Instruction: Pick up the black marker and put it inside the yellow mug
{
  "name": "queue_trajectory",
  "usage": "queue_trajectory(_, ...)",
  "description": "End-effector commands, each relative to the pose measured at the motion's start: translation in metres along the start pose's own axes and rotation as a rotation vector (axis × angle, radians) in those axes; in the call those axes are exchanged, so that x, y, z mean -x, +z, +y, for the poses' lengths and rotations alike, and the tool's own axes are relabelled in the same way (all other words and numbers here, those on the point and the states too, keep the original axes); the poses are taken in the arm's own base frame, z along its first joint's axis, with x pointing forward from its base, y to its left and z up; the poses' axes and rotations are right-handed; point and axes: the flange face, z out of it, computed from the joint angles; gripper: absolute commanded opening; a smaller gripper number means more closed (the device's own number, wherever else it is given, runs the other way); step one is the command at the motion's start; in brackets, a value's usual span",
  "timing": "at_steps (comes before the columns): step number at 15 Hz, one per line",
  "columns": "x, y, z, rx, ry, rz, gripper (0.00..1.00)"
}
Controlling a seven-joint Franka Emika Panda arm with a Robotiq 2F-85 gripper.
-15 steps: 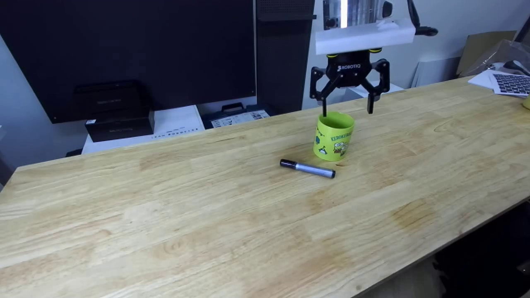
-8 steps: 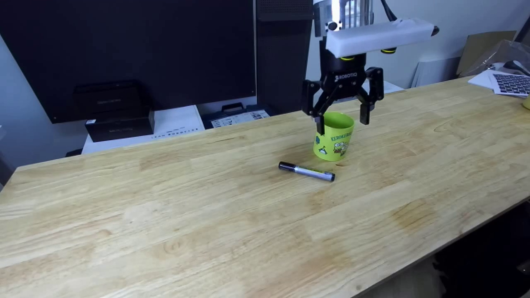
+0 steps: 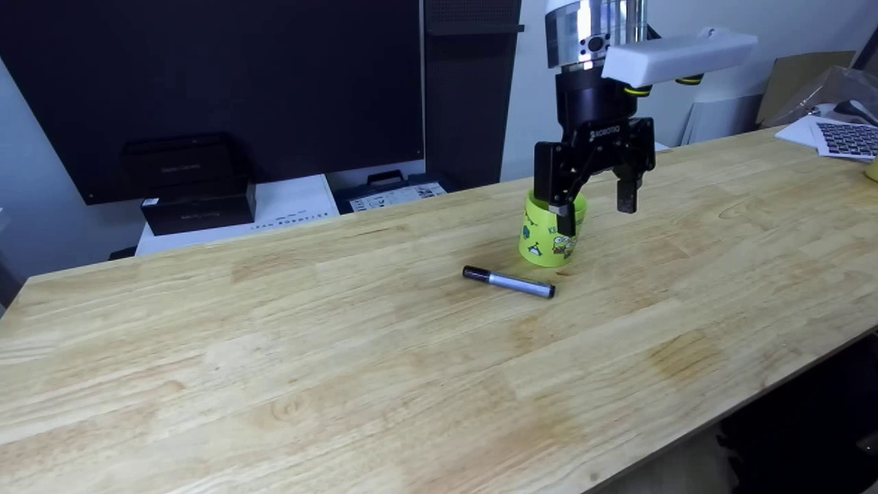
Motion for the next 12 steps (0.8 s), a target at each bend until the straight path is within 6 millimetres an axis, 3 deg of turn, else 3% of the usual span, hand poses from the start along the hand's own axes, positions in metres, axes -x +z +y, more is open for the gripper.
queue_trajectory(1, 0.0, 0.0, -0.001, 0.0, -0.002, -0.002, 1.0)
queue_trajectory(8, -0.029, -0.001, -0.008, 0.361, -0.157, -0.21, 1.0)
queue_trajectory(12, -0.054, -0.002, -0.042, 0.573, -0.23, -0.178, 1.0)
